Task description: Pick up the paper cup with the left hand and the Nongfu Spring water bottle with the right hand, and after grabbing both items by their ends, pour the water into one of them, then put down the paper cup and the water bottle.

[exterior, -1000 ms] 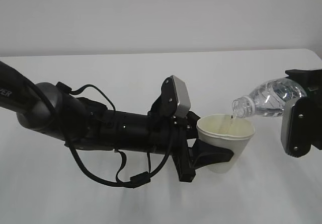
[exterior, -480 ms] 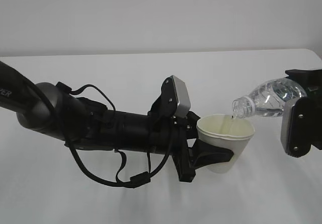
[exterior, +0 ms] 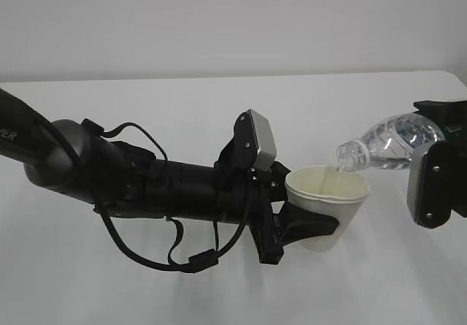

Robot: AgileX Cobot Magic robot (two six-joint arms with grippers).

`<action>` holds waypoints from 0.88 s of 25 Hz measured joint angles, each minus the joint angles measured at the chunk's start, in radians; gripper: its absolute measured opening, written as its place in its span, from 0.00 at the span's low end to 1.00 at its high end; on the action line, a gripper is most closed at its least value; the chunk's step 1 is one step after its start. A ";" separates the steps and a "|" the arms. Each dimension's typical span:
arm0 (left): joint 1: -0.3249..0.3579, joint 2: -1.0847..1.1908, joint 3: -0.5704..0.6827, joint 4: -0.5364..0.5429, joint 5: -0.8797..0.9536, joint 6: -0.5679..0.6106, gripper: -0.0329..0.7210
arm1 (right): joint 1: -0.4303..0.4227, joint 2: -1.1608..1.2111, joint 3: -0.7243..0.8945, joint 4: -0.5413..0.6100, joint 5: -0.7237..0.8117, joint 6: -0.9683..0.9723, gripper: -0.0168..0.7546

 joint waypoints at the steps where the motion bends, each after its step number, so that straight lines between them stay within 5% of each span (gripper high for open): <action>1: 0.000 0.000 0.000 0.000 -0.001 0.000 0.55 | 0.000 0.000 0.000 0.000 0.000 0.000 0.54; 22: 0.000 0.010 0.000 0.000 -0.002 0.000 0.55 | 0.000 0.000 -0.001 0.000 0.000 -0.006 0.54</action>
